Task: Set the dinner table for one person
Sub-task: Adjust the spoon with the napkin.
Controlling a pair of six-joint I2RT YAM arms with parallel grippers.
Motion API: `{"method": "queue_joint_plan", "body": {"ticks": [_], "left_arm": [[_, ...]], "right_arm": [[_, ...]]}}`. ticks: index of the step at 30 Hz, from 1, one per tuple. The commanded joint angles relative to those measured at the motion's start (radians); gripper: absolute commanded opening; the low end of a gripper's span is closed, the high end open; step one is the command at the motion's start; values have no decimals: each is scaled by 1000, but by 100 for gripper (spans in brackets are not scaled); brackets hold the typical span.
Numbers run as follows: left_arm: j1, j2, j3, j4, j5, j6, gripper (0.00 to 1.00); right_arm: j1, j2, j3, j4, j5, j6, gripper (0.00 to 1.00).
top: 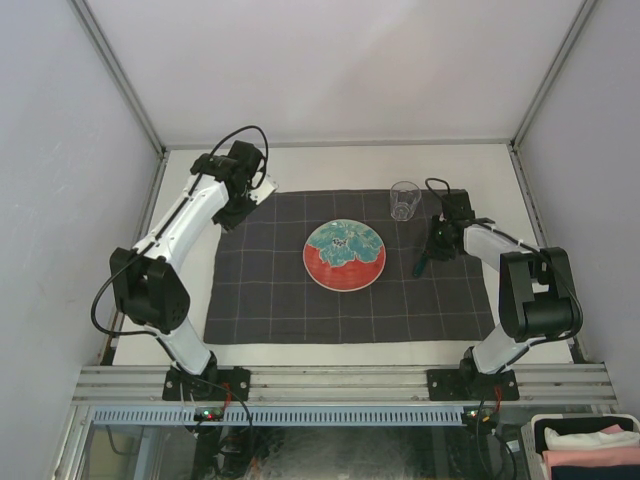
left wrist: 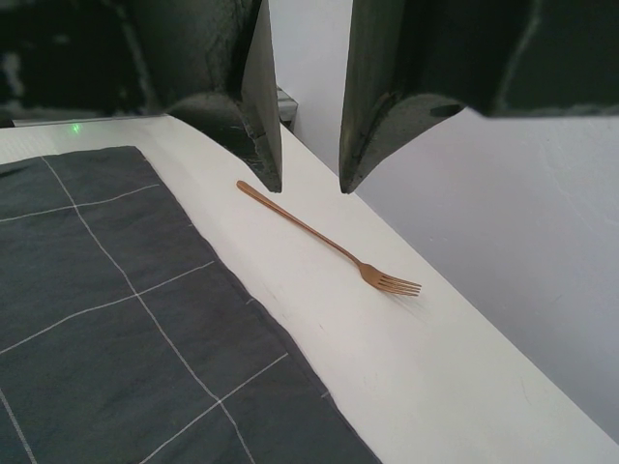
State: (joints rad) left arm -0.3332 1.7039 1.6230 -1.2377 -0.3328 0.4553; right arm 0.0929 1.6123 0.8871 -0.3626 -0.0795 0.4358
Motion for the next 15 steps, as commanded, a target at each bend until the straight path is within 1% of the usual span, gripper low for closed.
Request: {"method": "queue_joint_plan", "body": {"ticks": [1, 3, 6, 11, 15], "left_arm": [[5, -2, 28, -4, 12, -13, 35], [6, 3, 35, -4, 12, -13, 34], [4, 7, 44, -7, 12, -10, 34], [5, 9, 42, -10, 14, -6, 34], [4, 13, 43, -10, 17, -12, 34]], "right_arm": [[-6, 1, -5, 40, -1, -26, 21], [-7, -1, -18, 49, 0, -26, 21], [-6, -3, -36, 58, 3, -28, 24], [-9, -3, -44, 56, -1, -29, 23], [-8, 1, -40, 58, -7, -32, 13]]}}
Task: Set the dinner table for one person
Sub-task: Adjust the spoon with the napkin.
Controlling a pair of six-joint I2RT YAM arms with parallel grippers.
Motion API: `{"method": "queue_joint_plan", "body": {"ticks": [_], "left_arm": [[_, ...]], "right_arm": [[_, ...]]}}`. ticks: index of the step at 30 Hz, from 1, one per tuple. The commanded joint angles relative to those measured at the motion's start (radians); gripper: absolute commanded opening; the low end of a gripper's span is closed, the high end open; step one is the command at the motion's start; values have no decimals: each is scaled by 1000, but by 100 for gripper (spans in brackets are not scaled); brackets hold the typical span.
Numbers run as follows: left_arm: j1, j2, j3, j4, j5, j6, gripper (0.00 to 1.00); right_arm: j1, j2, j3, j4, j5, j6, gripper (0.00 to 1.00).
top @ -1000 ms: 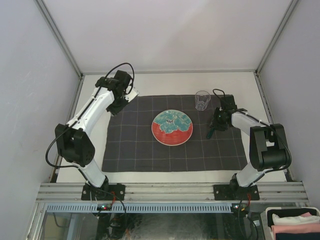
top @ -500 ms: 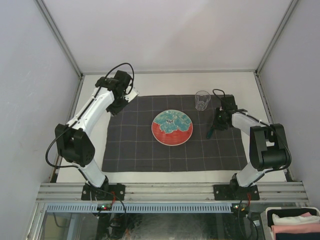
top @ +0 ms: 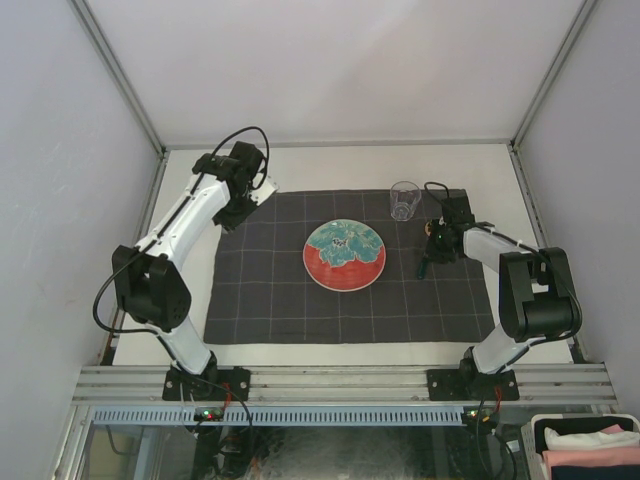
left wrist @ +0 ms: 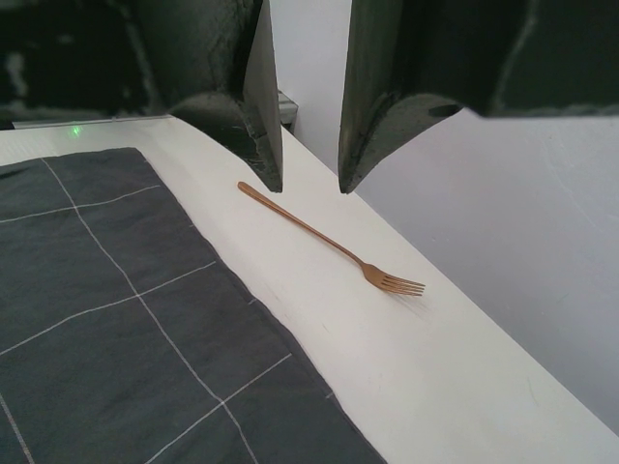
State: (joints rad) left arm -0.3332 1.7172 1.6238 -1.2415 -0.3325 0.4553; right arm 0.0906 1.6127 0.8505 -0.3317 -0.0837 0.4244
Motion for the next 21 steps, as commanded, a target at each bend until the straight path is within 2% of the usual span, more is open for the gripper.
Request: {"method": "queue_joint_plan", "body": {"ticks": [1, 9, 21], "left_arm": [[5, -1, 42, -6, 18, -13, 34], [5, 8, 52, -7, 18, -16, 34], [4, 24, 85, -15, 17, -18, 33]], "right_arm": [[-5, 2, 0, 27, -4, -22, 11], [-7, -1, 10, 16, -13, -23, 0], [-27, -59, -45, -21, -23, -30, 0]]}}
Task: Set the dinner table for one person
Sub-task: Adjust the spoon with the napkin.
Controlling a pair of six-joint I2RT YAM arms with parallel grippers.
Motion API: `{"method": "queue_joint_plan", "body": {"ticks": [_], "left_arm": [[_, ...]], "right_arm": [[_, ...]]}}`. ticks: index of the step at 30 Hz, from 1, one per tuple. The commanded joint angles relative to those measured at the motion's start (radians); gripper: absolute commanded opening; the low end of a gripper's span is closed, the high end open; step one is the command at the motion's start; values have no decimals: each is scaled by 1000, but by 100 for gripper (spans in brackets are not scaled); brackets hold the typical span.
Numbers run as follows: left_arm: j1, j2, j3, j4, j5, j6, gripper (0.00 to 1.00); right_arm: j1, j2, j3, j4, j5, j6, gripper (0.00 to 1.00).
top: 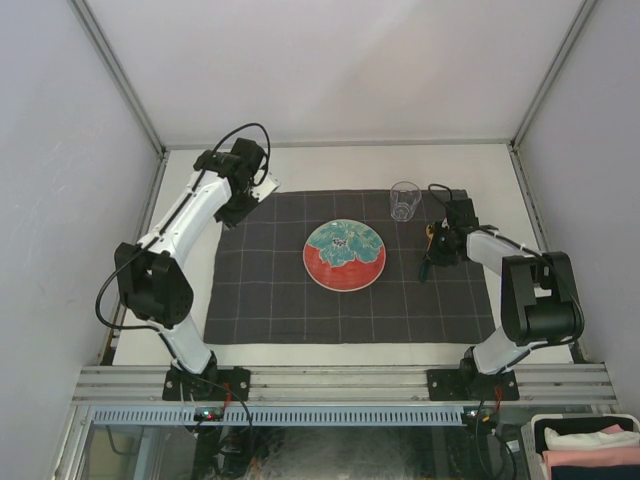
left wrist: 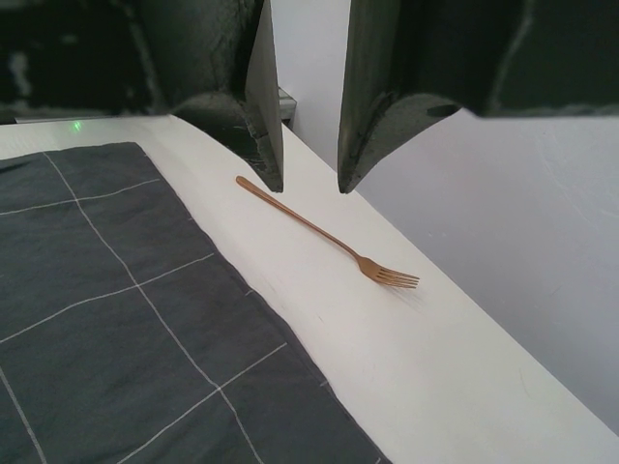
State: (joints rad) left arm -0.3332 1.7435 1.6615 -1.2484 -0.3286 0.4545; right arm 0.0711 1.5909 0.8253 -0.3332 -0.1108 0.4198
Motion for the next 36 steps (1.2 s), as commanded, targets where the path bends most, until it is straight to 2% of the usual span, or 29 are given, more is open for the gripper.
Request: {"method": "queue_joint_plan", "body": {"ticks": [1, 10, 17, 21, 29, 36], "left_arm": [[3, -3, 48, -8, 15, -19, 33], [3, -9, 46, -8, 20, -21, 33], [4, -16, 42, 0, 24, -16, 32], [4, -9, 51, 7, 31, -17, 32], [5, -4, 54, 41, 39, -17, 32], [3, 1, 47, 57, 57, -19, 31]], "right_arm": [[-8, -43, -25, -21, 4, -24, 0], [-15, -78, -17, -25, -1, -33, 0], [-51, -95, 54, -87, -36, -68, 0], [-66, -131, 126, -141, -87, -132, 0], [-67, -226, 210, -267, -78, -400, 0], [-68, -243, 178, -333, -73, -440, 0]]}}
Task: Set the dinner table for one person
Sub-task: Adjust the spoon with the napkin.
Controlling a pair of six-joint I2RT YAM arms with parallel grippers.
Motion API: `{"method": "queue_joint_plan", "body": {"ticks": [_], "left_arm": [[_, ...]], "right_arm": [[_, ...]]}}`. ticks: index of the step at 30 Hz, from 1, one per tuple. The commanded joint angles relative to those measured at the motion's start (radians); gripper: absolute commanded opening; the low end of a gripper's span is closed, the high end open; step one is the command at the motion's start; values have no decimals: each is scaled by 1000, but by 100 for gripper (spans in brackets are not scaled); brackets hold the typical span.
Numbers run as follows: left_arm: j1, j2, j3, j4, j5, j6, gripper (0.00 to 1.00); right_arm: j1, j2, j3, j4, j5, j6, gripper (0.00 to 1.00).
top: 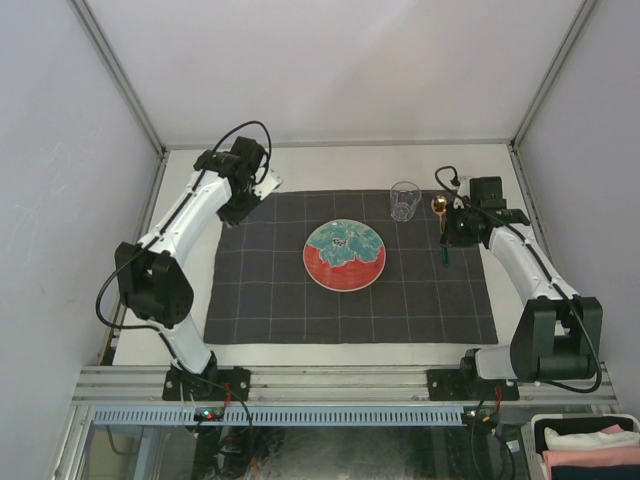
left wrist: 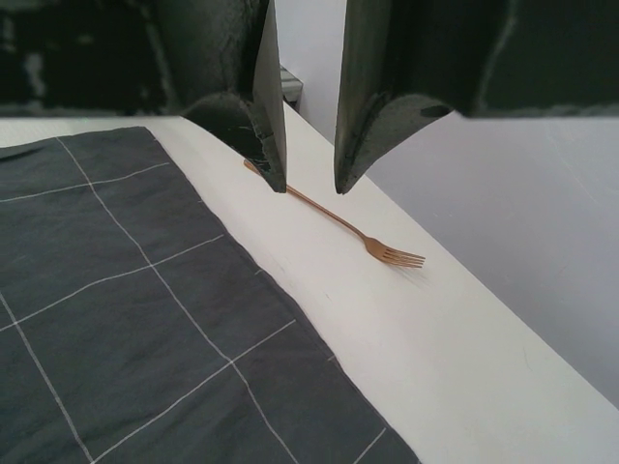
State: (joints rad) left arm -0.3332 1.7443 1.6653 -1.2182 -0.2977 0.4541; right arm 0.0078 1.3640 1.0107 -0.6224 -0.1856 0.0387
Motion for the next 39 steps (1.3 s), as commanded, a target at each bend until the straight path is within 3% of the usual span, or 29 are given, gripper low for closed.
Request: {"method": "queue_joint_plan", "body": {"ticks": [1, 16, 29, 39], "left_arm": [[4, -1, 42, 29, 26, -18, 31], [4, -86, -81, 44, 8, -1, 29], [4, -91, -100, 36, 23, -2, 29], [4, -63, -73, 17, 22, 0, 29]], "right_arm": [[-4, -14, -15, -40, -1, -56, 0], [50, 137, -21, 23, -60, -88, 0], [57, 185, -34, 66, -73, 181, 0], [81, 179, -64, 102, -33, 155, 0]]}}
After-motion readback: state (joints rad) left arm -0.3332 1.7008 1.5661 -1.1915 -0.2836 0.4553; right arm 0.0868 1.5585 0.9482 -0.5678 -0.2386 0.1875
